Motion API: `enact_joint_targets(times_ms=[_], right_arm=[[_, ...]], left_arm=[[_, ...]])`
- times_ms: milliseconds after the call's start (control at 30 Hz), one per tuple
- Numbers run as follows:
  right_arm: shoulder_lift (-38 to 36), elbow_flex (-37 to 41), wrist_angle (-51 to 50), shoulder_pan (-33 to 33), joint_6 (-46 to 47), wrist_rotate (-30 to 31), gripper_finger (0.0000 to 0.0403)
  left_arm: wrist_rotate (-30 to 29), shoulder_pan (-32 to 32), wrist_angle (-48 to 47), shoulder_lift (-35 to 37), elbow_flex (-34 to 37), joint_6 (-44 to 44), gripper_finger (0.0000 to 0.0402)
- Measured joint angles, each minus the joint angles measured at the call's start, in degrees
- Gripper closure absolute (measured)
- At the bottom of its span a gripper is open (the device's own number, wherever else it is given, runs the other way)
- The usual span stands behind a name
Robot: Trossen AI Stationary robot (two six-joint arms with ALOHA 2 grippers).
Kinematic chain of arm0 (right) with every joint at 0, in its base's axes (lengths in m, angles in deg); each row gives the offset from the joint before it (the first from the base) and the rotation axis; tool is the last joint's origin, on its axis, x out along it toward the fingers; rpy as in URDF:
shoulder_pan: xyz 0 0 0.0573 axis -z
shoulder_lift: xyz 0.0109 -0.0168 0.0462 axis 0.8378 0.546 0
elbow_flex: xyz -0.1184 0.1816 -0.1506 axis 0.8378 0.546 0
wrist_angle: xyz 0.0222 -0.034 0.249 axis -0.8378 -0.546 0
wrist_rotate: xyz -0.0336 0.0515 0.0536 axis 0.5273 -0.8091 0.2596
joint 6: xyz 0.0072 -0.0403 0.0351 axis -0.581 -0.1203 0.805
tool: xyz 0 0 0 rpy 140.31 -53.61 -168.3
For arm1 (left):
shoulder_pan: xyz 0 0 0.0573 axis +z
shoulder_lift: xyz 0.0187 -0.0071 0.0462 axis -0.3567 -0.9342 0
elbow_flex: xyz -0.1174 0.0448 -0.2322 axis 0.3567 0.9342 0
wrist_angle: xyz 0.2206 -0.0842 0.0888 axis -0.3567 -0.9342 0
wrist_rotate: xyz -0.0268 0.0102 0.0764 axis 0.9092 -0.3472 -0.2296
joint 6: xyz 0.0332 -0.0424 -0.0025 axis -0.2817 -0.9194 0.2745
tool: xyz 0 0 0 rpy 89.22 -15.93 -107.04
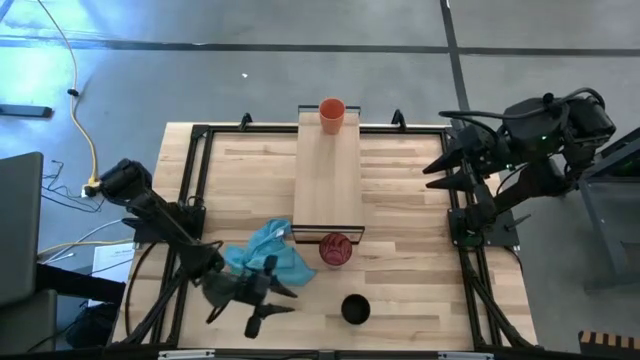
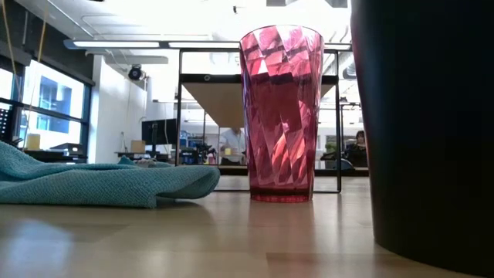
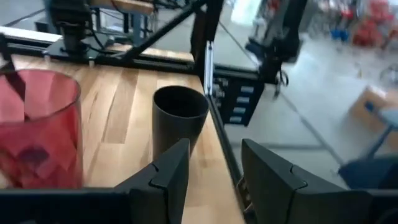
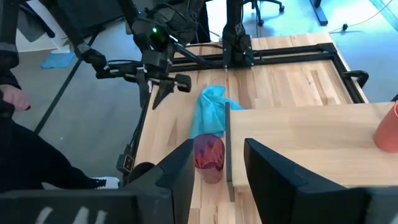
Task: Stack small to large cups/mugs on shelf
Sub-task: Put the black cup on the shelf
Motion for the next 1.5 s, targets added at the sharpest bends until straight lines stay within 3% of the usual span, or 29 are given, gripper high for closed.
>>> enact_joint_targets(times_ms=[267, 600, 933, 1133, 1367, 1500], right_arm=[[-2.04, 0.0, 1.62, 0.02, 1.5, -0.04, 0.0272], [-6.09, 0.0, 4.12, -1.3, 0.39, 0.2, 0.0272], [-9.45, 0.0, 4.02, -1.44, -5.61, 8.99, 0.0272], [-9.58, 0.32, -4.6, -1.41, 3.03, 11.85, 0.0272], [-14.24, 15.83, -2.16, -1.44, 7.87, 8.2, 0.0272], [-18.87, 30.12, 7.4, -1.72, 6.42, 7.87, 0.0272]], left_arm=[[13.56, 8.68, -7.52, 0.22, -5.13, 5.01, 0.0268], [24.1, 13.94, -18.62, -0.27, -14.01, 13.15, 0.0268], [31.08, 14.22, -35.68, -8.76, -28.17, 21.43, 0.0268], [31.82, 15.59, -40.4, -13.49, -35.5, 25.79, 0.0268], [32.2, 18.09, -38.83, -14.4, -38.34, 26.19, 0.0268], [32.23, 17.98, -38.55, -14.43, -38.29, 26.19, 0.0268]])
